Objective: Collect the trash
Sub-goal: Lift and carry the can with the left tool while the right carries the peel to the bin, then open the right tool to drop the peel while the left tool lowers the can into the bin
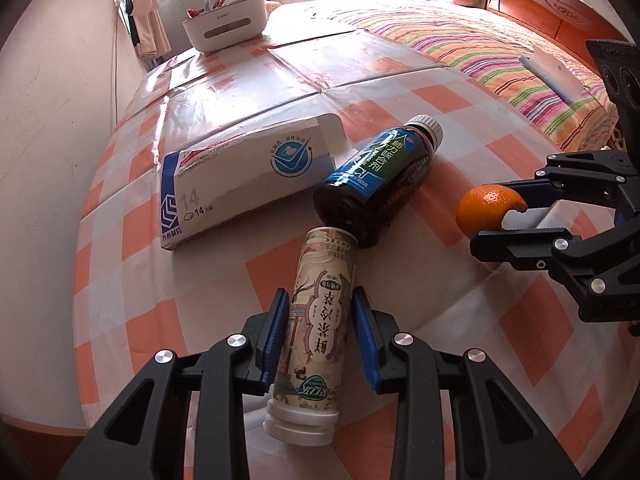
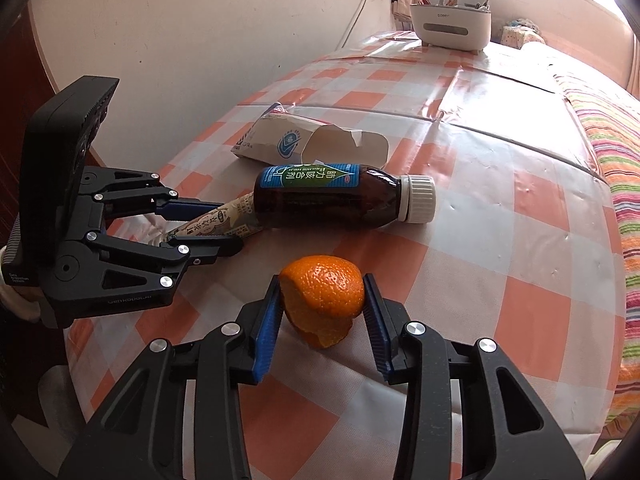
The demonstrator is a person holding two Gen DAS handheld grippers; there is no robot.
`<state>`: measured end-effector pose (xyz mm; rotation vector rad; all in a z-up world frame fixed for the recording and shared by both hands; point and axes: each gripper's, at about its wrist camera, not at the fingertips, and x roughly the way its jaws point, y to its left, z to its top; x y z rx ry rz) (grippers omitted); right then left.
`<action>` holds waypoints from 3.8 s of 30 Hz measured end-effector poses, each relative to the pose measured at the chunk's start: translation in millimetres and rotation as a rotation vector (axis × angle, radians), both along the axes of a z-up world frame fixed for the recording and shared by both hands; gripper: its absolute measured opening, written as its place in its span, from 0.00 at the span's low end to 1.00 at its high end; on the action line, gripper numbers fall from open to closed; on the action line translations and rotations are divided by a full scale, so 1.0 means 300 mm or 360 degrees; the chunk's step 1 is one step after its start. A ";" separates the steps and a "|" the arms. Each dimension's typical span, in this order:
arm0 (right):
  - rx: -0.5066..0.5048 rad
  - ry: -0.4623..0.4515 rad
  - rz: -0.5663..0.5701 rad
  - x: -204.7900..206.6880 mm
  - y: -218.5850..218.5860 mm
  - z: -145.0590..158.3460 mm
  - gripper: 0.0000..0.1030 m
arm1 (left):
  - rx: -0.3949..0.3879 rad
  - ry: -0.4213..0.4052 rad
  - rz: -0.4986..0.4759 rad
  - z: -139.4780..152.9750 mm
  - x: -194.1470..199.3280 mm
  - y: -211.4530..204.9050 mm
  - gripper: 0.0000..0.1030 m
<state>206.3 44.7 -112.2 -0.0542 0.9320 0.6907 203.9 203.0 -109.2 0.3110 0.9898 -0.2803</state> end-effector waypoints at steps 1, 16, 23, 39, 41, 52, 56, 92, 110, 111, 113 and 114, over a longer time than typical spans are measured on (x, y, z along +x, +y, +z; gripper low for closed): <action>0.0009 -0.0003 -0.0006 -0.002 -0.006 0.005 0.37 | -0.0014 -0.0007 0.0021 0.001 -0.002 0.001 0.30; 0.0093 -0.0053 -0.0040 -0.042 -0.071 0.059 0.37 | -0.0150 -0.0108 0.0240 0.030 -0.089 -0.028 0.29; 0.0107 -0.0077 -0.0050 -0.069 -0.097 0.076 0.37 | -0.0217 -0.0174 0.0280 0.053 -0.130 -0.073 0.29; 0.0172 -0.0150 -0.0154 -0.121 -0.238 0.135 0.37 | -0.0315 -0.0206 0.0234 0.093 -0.159 -0.194 0.28; 0.0172 -0.0154 -0.0169 -0.124 -0.255 0.139 0.37 | -0.0317 -0.0205 0.0230 0.093 -0.160 -0.204 0.28; 0.0188 -0.0185 -0.0250 -0.153 -0.350 0.157 0.37 | -0.0363 -0.0219 0.0147 0.122 -0.165 -0.299 0.28; 0.0193 -0.0195 -0.0283 -0.159 -0.387 0.163 0.37 | -0.0372 -0.0224 0.0104 0.130 -0.166 -0.342 0.28; 0.0216 -0.0326 -0.0733 -0.286 -0.824 0.210 0.37 | -0.0482 -0.0232 -0.0251 0.196 -0.238 -0.705 0.27; 0.0189 -0.0353 -0.0889 -0.338 -0.955 0.200 0.40 | -0.0519 -0.0206 -0.0426 0.207 -0.291 -0.872 0.27; 0.0193 -0.0353 -0.0900 -0.340 -0.963 0.199 0.41 | -0.0519 -0.0207 -0.0433 0.206 -0.294 -0.880 0.27; 0.0207 -0.0348 -0.0916 -0.346 -0.980 0.198 0.43 | -0.0522 -0.0198 -0.0445 0.205 -0.296 -0.894 0.27; 0.0211 -0.0348 -0.0925 -0.349 -0.987 0.198 0.44 | -0.0524 -0.0194 -0.0451 0.203 -0.296 -0.901 0.27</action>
